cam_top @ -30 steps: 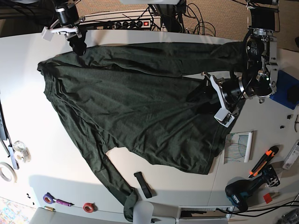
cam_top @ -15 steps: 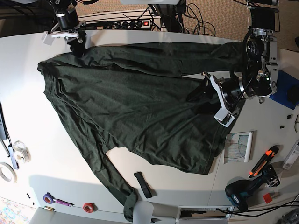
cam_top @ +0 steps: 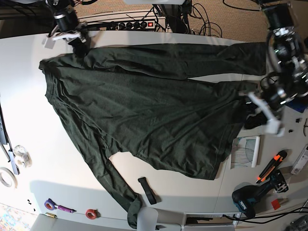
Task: Layout the t-shirt on the table in an organized manner, then fold the t-shirt properly
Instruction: 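Release the shirt and lift both grippers away from it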
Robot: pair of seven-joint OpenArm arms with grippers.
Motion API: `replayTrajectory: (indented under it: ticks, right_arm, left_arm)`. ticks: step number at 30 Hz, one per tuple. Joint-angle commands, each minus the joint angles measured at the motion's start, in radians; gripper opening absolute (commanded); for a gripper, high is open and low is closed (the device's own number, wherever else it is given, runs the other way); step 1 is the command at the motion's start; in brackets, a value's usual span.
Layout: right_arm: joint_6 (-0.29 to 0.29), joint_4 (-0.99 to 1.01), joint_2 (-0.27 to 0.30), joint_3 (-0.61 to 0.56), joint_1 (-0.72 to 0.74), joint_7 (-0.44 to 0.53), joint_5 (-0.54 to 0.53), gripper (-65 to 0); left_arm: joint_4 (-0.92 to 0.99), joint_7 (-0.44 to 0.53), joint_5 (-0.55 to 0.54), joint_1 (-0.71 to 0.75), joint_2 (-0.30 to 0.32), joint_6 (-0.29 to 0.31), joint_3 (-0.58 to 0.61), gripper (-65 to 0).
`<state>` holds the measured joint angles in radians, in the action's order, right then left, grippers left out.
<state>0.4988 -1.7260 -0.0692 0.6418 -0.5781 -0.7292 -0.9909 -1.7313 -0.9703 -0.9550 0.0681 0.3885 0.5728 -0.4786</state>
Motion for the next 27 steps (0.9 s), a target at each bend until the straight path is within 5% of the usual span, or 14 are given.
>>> replayTrajectory:
  ticks: [1, 7, 10, 15, 27]
  right_arm:
    - [0.017, -0.013, 0.015, 0.005, 0.000, 0.021, -0.002, -65.0]
    - [0.017, -0.013, 0.036, 0.005, -0.001, 0.024, 0.020, -65.0]
    - [0.017, -0.013, 0.036, 0.005, -0.001, 0.024, 0.020, -65.0]
    - [0.017, -0.013, 0.036, 0.005, -0.001, 0.023, 0.020, -65.0]
    - [0.017, -0.013, 0.036, 0.005, -0.001, 0.018, 0.020, -65.0]
  left_arm:
    - [-0.014, 0.003, -0.034, 0.016, 0.021, -0.001, -0.034, -31.3]
    - [-0.014, -0.014, -0.056, 0.212, 0.032, -0.001, -0.174, -28.4]
    - [-0.014, -0.044, -0.064, 0.290, 0.032, -0.001, -0.198, -22.1]
    - [-0.014, -0.054, -0.082, 0.391, 0.019, 0.000, -0.200, -21.6]
    - [-0.006, -0.041, 0.070, 0.420, 0.016, -0.062, -0.246, -21.6]
